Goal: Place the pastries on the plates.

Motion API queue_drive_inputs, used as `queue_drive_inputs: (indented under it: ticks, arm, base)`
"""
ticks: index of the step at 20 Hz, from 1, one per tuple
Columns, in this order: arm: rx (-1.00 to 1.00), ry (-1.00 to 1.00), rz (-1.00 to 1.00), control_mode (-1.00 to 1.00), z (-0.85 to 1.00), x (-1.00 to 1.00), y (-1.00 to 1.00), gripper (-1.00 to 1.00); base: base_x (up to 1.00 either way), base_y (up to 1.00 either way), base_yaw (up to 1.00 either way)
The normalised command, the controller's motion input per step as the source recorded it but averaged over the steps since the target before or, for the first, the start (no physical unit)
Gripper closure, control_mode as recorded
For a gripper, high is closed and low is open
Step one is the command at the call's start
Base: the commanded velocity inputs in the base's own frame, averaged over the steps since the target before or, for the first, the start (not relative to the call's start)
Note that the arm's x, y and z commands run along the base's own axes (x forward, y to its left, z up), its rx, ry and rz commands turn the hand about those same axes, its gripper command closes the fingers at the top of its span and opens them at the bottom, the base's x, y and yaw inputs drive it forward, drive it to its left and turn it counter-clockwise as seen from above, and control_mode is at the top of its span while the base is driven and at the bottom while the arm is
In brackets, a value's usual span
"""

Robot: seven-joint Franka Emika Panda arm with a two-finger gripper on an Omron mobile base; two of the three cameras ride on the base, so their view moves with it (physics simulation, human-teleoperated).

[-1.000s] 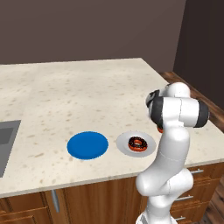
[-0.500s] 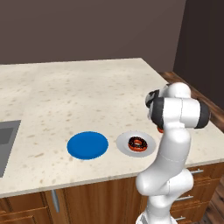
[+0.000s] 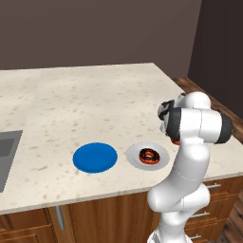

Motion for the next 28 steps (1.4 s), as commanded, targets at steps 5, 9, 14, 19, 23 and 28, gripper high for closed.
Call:
queue_drive_inputs:
  ticks: [5,9,14,19,23,28]
  arm:
    - [0.0,0.0,0.0,-1.0,-0.19,0.01,0.0,-1.0]
    - [0.0,0.0,0.0,-1.0,-0.12,0.07,0.0,-1.0]
    - [0.0,0.0,0.0,-1.0,-0.11,0.0,0.0,-1.0]
    - [0.0,0.0,0.0,-1.0,-0.21,0.0,0.0,-1.0]
    - [0.0,0.0,0.0,-1.0,-0.28,0.01,0.0,-1.0]
    - [0.0,0.0,0.0,-1.0,-0.27,0.01,0.0,-1.0]
  base:
    - [0.0,0.0,0.0]
    - [0.0,0.0,0.0]
    - [0.0,0.0,0.0]
    - [0.0,0.0,0.0]
    - [0.0,0.0,0.0]
    - [0.0,0.0,0.0]
